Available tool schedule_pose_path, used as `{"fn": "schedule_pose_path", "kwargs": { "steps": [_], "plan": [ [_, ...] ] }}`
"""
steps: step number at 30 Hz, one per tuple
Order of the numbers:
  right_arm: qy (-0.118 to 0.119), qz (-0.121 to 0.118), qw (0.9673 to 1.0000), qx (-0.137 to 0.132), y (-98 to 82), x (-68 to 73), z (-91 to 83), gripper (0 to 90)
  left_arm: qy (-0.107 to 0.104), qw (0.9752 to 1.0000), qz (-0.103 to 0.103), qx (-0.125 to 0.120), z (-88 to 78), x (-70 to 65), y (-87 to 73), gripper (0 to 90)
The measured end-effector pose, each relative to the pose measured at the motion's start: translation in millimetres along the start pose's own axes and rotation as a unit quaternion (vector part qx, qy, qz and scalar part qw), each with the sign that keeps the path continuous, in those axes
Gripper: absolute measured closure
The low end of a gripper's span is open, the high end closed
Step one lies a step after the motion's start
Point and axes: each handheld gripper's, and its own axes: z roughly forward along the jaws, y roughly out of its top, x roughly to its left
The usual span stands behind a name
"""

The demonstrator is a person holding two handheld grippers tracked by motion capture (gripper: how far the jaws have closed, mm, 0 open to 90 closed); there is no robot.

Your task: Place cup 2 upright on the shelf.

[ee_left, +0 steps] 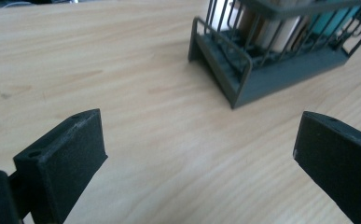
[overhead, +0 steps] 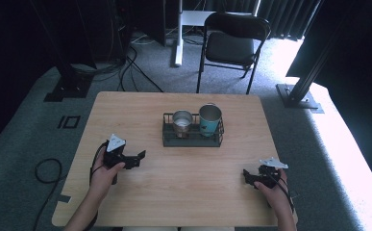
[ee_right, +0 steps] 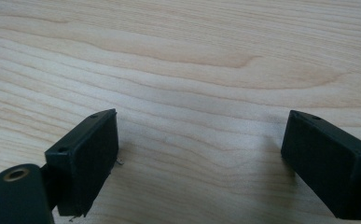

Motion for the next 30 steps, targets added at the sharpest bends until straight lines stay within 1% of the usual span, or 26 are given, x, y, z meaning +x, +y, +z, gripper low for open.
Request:
{"fn": "schedule_pose_path", "kwargs": {
  "steps": [1,4,8,12,22,27,30],
  "plan": [
    [0.000,0.000,1.0000,0.000,0.0,0.0,0.0,10.6,-0.001,1.0000,-0.003,0.001,-3.9,0.5,-3.7,2.8],
    [0.000,0.000,1.0000,0.000,0.0,0.0,0.0,10.6,-0.001,1.0000,-0.007,-0.001,-10.0,1.4,-8.4,2.8],
    [0.000,-0.001,1.0000,0.000,0.0,-0.1,0.0,10.6,0.002,0.9999,-0.012,0.002,-17.7,4.0,-17.7,2.9],
    [0.000,-0.001,1.0000,0.000,-0.1,-0.1,0.1,10.6,0.012,0.9998,-0.015,0.006,-21.2,7.3,-24.7,2.8],
    [0.000,-0.001,1.0000,0.000,-0.1,-0.2,0.1,10.6,0.035,0.9987,-0.033,0.017,-30.1,19.0,-44.3,2.8],
    [0.000,-0.001,1.0000,0.000,-0.1,-0.2,0.1,10.6,0.047,0.9980,-0.037,0.019,-35.6,24.7,-49.4,2.8],
    [0.000,-0.001,1.0000,0.000,-0.1,-0.2,0.1,10.6,0.056,0.9973,-0.040,0.025,-38.1,28.5,-53.0,2.8]
  ]
}}
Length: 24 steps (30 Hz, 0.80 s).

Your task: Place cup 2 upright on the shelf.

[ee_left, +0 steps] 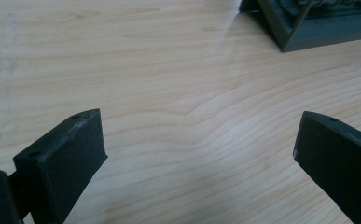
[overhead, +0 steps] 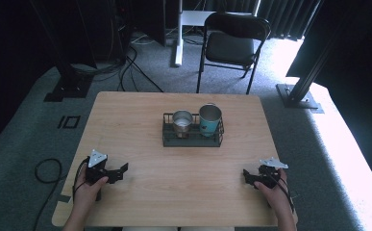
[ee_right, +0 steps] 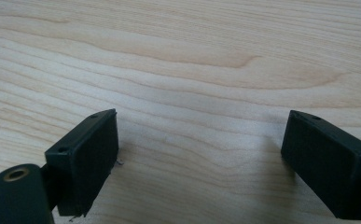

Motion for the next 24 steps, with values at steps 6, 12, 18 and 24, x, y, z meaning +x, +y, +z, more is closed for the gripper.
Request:
{"fn": "schedule_pose_path", "kwargs": {
  "steps": [6,12,18,24],
  "plan": [
    [0.000,0.000,1.0000,0.000,0.0,0.0,0.0,10.6,0.011,0.9998,-0.019,0.004,-3.0,5.9,-6.5,2.8],
    [0.000,0.000,1.0000,0.000,0.0,0.0,0.0,10.6,0.036,0.9988,-0.027,0.017,-7.3,9.5,-9.7,2.8],
    [0.000,0.000,1.0000,0.000,0.0,0.0,0.0,10.6,0.080,0.9947,-0.055,0.033,-13.4,18.7,-15.2,2.9],
    [0.000,0.000,1.0000,0.000,0.0,0.0,0.0,10.6,0.106,0.9914,-0.068,0.036,-16.3,25.1,-17.1,2.9]
  ]
}}
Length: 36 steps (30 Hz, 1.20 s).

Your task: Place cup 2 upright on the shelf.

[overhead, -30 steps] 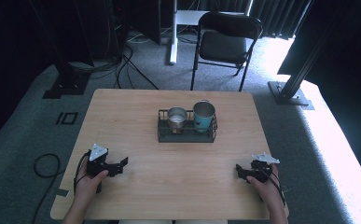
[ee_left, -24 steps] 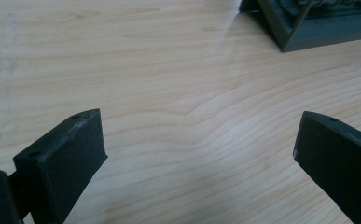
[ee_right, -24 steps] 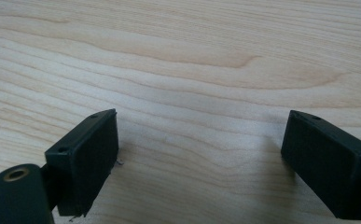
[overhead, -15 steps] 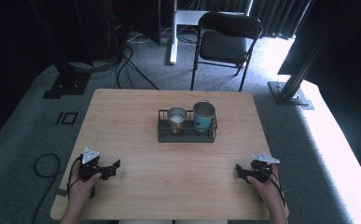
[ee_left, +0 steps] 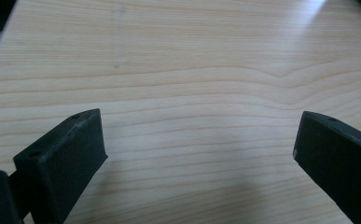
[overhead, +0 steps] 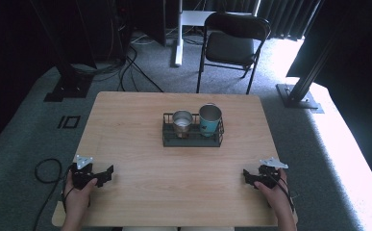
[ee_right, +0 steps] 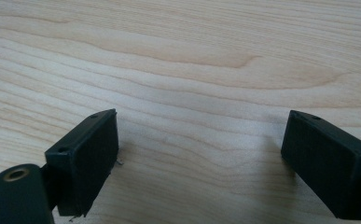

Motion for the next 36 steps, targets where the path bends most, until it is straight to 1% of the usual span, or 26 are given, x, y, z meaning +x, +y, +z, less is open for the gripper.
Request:
{"fn": "schedule_pose_path", "kwargs": {
  "steps": [1,3,5,10,12,15,18,22,24,26,27,28,32,36],
  "plan": [
    [0.000,0.000,1.0000,0.000,0.0,0.0,0.0,10.6,0.003,1.0000,-0.002,0.002,0.5,0.6,-0.7,2.9],
    [0.000,0.000,1.0000,0.000,0.0,0.0,0.0,10.6,0.001,0.9999,-0.009,0.007,1.3,1.9,-1.1,2.9],
    [0.000,0.000,1.0000,0.000,0.0,0.0,0.0,10.6,0.003,0.9999,-0.015,0.006,1.4,2.5,-0.9,2.9],
    [0.000,0.000,1.0000,0.000,0.0,0.0,0.0,10.6,0.006,0.9997,-0.017,0.015,2.9,2.1,-0.5,2.9],
    [0.000,0.000,1.0000,0.000,0.0,0.0,0.0,10.6,0.006,0.9995,-0.025,0.018,3.5,2.0,-0.4,2.9],
    [0.000,0.000,1.0000,0.000,0.0,0.0,0.0,10.6,0.011,0.9990,-0.039,0.020,3.7,3.9,-0.4,2.9],
    [0.000,0.000,1.0000,0.000,0.0,0.0,0.0,10.6,0.010,0.9987,-0.044,0.023,4.1,4.7,-0.3,2.9],
    [0.000,0.000,1.0000,0.000,0.0,0.0,0.0,10.6,0.016,0.9988,-0.036,0.028,4.7,3.3,0.1,2.9],
    [0.000,0.000,1.0000,0.000,0.0,0.0,0.0,10.6,0.019,0.9990,-0.027,0.031,5.4,2.3,0.3,2.9],
    [0.000,0.000,1.0000,0.000,0.0,0.0,0.0,10.6,0.026,0.9989,-0.014,0.038,5.9,1.1,0.3,2.9],
    [0.000,0.000,1.0000,0.000,0.0,0.0,0.0,10.6,0.036,0.9983,0.002,0.046,6.6,-0.6,0.4,2.9],
    [0.000,0.000,1.0000,0.000,0.0,0.0,0.0,10.6,0.046,0.9972,0.022,0.056,7.6,-2.7,0.5,2.9],
    [0.000,0.000,1.0000,0.000,0.0,0.0,0.0,10.6,0.045,0.9973,0.020,0.055,9.7,-3.8,1.9,2.5],
    [0.000,0.000,1.0000,0.000,0.0,0.0,0.0,10.6,0.043,0.9973,0.022,0.054,10.3,-3.3,2.3,2.2]
  ]
}}
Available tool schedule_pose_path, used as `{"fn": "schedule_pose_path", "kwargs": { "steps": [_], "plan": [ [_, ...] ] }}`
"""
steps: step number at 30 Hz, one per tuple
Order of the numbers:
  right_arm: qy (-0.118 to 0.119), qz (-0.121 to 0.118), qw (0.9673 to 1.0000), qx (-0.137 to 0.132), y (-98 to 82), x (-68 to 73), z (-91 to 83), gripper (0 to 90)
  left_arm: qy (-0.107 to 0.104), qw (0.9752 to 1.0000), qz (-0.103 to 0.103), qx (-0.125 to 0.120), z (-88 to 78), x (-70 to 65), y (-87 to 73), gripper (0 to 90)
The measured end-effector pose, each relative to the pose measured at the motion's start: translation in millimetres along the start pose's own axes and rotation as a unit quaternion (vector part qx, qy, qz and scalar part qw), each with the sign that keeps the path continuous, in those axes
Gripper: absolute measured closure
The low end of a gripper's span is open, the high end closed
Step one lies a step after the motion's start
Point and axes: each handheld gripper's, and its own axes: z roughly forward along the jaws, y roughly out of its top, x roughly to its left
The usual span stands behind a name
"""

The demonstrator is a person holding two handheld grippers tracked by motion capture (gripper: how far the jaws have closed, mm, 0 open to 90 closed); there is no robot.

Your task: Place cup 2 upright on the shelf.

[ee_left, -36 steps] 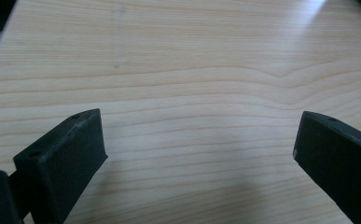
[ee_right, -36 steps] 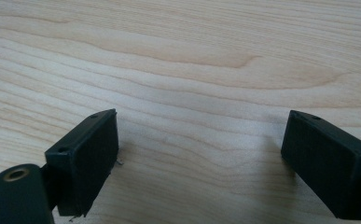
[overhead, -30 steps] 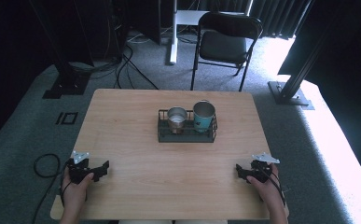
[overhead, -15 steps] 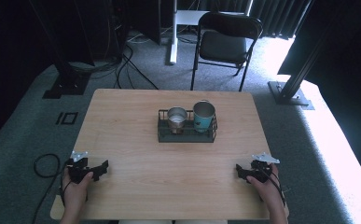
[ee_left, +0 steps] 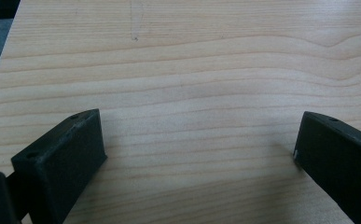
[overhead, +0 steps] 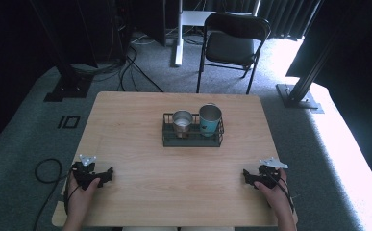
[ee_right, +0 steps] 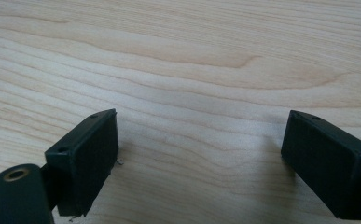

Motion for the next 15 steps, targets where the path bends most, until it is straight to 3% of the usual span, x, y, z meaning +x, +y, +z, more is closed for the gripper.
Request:
{"fn": "schedule_pose_path", "kwargs": {
  "steps": [15],
  "plan": [
    [0.000,0.000,1.0000,0.000,0.0,0.0,0.0,10.6,0.005,1.0000,-0.005,-0.001,0.9,-0.5,0.8,2.3]
  ]
}}
